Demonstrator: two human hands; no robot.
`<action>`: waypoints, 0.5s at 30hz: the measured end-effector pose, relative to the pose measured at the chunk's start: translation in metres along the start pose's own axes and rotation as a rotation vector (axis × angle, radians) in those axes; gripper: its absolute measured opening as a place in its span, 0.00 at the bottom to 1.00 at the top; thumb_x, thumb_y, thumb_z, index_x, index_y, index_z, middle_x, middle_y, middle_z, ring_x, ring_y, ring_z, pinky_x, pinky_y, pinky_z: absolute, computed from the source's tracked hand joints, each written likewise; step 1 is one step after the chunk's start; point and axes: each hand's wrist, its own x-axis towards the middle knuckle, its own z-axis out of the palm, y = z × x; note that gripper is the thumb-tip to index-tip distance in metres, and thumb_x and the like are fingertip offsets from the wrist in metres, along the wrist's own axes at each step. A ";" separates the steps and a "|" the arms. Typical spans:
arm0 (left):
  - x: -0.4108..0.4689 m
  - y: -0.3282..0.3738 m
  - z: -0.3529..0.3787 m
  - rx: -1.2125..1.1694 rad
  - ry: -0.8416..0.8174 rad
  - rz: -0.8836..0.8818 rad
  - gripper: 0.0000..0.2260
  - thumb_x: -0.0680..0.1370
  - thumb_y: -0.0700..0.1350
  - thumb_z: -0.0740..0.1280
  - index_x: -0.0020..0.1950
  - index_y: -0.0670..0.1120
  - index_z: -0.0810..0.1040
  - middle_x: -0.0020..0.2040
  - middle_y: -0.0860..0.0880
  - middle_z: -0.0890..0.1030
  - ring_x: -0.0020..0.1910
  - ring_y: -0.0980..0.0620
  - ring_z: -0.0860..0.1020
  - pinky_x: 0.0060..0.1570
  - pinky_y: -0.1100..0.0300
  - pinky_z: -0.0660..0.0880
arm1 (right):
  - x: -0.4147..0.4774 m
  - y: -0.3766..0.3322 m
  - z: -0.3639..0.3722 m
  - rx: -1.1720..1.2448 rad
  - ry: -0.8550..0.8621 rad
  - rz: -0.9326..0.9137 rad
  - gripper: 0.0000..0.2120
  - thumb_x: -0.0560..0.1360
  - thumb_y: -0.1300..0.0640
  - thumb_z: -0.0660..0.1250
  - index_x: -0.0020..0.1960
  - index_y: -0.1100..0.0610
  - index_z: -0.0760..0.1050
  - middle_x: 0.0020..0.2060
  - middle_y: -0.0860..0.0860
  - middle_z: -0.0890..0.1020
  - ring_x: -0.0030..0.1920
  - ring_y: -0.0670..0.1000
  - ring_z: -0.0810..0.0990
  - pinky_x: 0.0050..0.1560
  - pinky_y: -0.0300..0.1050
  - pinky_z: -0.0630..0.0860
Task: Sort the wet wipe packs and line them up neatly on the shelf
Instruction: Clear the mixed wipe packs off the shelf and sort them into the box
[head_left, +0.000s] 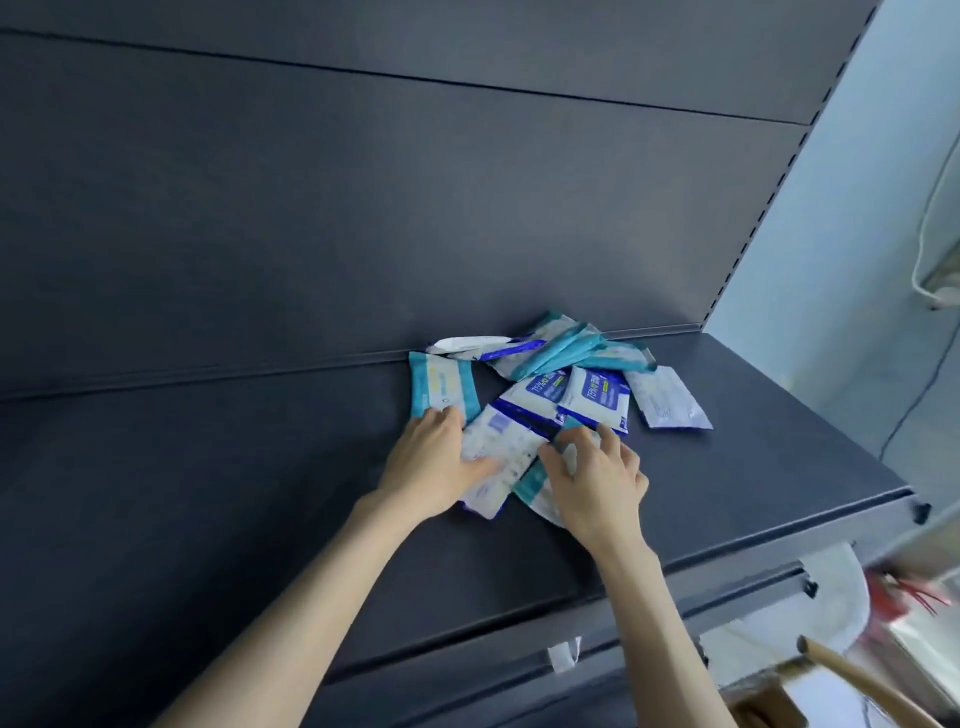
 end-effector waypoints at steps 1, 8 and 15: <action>0.004 0.000 0.000 -0.042 -0.030 -0.029 0.27 0.69 0.63 0.72 0.57 0.45 0.72 0.55 0.49 0.76 0.54 0.48 0.76 0.52 0.52 0.74 | 0.003 0.001 0.001 0.013 0.008 -0.023 0.18 0.78 0.45 0.62 0.65 0.50 0.71 0.73 0.54 0.61 0.72 0.60 0.58 0.69 0.54 0.56; 0.020 -0.013 -0.014 -0.431 -0.244 -0.092 0.24 0.59 0.52 0.77 0.51 0.44 0.77 0.49 0.48 0.83 0.49 0.49 0.81 0.53 0.46 0.77 | 0.000 0.005 0.004 -0.009 0.120 0.175 0.44 0.65 0.34 0.71 0.70 0.59 0.61 0.68 0.58 0.62 0.67 0.59 0.61 0.66 0.51 0.58; 0.017 -0.019 -0.018 -0.679 -0.140 -0.011 0.13 0.74 0.39 0.71 0.57 0.46 0.73 0.54 0.51 0.81 0.54 0.52 0.80 0.55 0.52 0.76 | 0.010 0.006 -0.006 0.390 -0.009 0.091 0.48 0.63 0.50 0.79 0.74 0.55 0.55 0.59 0.50 0.64 0.63 0.53 0.68 0.61 0.42 0.67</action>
